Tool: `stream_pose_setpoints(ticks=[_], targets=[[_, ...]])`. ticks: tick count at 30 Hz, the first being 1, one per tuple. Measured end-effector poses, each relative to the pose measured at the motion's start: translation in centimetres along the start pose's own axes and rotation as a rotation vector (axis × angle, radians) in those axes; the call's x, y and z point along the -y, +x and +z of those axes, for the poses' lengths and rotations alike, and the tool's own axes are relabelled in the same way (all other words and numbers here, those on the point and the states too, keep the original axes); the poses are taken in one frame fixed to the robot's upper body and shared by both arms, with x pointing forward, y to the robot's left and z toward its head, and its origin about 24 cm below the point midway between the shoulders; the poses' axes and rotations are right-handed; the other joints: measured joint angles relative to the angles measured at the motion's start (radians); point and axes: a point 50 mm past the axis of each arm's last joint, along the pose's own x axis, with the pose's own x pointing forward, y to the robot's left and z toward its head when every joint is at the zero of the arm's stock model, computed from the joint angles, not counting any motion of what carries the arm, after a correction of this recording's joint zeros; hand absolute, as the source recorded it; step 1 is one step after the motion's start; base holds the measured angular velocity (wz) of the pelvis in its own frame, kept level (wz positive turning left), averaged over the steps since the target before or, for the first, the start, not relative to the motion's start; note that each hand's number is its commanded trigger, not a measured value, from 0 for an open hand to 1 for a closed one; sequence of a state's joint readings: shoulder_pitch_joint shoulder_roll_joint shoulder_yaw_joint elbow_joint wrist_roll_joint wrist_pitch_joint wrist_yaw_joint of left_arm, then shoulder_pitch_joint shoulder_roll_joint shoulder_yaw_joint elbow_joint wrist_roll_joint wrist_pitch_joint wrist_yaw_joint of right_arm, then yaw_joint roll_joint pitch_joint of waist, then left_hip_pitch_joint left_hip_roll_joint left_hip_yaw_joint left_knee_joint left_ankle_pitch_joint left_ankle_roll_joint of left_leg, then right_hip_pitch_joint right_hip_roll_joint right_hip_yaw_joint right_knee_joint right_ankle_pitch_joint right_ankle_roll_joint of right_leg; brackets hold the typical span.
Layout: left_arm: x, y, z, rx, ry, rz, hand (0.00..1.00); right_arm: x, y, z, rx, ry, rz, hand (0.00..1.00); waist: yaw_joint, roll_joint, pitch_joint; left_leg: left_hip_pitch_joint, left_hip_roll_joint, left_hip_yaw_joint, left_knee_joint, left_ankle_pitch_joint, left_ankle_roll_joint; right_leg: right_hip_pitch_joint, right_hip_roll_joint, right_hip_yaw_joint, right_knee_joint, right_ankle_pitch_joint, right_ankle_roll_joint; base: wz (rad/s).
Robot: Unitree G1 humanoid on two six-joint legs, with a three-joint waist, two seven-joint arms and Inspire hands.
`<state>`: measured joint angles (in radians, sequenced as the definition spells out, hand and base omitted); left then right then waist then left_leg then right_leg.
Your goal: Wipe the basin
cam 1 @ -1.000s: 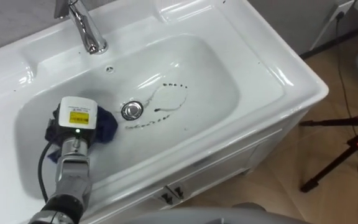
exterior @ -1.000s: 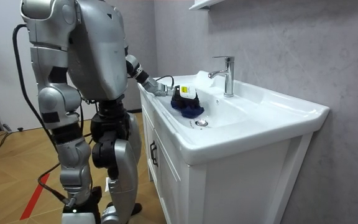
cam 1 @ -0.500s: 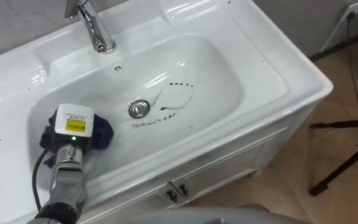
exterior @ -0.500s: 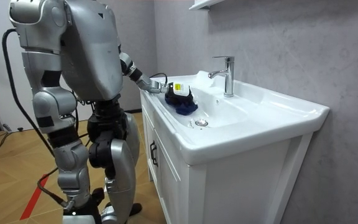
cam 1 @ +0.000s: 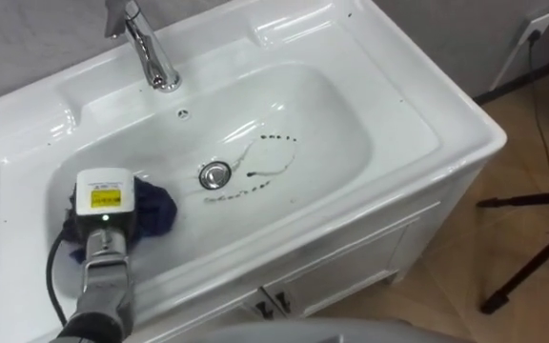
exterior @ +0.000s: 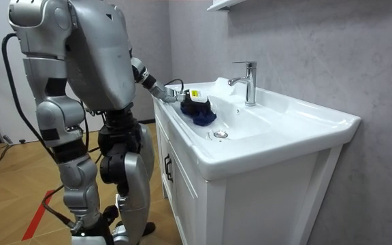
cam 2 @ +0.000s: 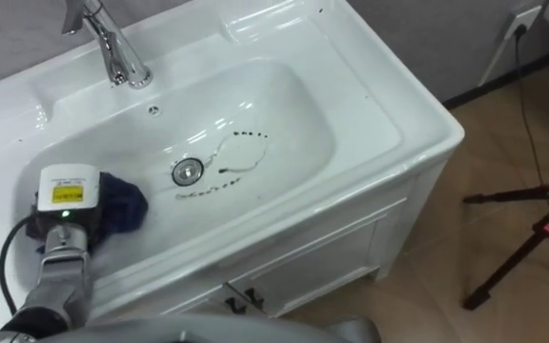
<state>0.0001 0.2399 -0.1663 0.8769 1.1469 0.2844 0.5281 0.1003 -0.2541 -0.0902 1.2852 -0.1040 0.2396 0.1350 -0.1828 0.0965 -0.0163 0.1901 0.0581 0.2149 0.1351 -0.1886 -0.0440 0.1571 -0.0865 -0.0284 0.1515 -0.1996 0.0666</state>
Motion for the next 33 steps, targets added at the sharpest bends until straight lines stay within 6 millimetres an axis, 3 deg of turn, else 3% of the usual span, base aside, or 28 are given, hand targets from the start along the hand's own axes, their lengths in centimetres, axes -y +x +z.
stream_pose_setpoints(ticks=[4,8,14,27,33], targets=[[-0.1,0.2,0.0,-0.081,-0.252,-0.034,1.0,0.0,0.0,0.1,0.011,-0.007,-0.002,0.0,-0.001,-0.002,-0.0002,0.004,0.0,-0.001,0.0,0.0,0.0,0.004,0.0,0.001,0.005,0.0,0.0,0.0],[0.3,0.0,1.2,-0.108,-0.509,-0.098,1.0,-0.5,0.1,-0.2,0.002,-0.008,0.008,0.0,-0.002,-0.018,0.0004,0.021,0.0,-0.002,0.0,0.0,0.0,0.021,0.0,-0.001,0.006,-0.003,0.0,0.01],[-0.2,0.6,1.7,-0.116,-0.708,-0.144,1.0,-1.5,0.2,-0.8,-0.009,-0.007,0.032,0.0,0.002,-0.039,0.0019,0.022,0.0,-0.001,0.0,-0.001,-0.002,0.012,-0.001,0.0,0.019,-0.008,0.003,0.0],[-1.3,1.5,4.4,-0.058,-0.916,-0.253,1.0,-3.6,0.3,-3.2,-0.118,-0.072,0.09,0.0,-0.006,-0.044,0.0012,0.011,-0.002,-0.005,0.001,-0.001,-0.002,0.003,-0.002,-0.002,0.021,-0.008,0.003,0.0],[-2.2,1.8,5.9,-0.015,-0.98,-0.293,1.0,-4.4,0.4,-2.8,-0.122,-0.08,0.107,0.0,-0.022,-0.054,0.0079,0.002,-0.002,-0.007,0.001,-0.001,-0.002,0.003,-0.004,-0.008,0.02,-0.009,0.004,0.03]])
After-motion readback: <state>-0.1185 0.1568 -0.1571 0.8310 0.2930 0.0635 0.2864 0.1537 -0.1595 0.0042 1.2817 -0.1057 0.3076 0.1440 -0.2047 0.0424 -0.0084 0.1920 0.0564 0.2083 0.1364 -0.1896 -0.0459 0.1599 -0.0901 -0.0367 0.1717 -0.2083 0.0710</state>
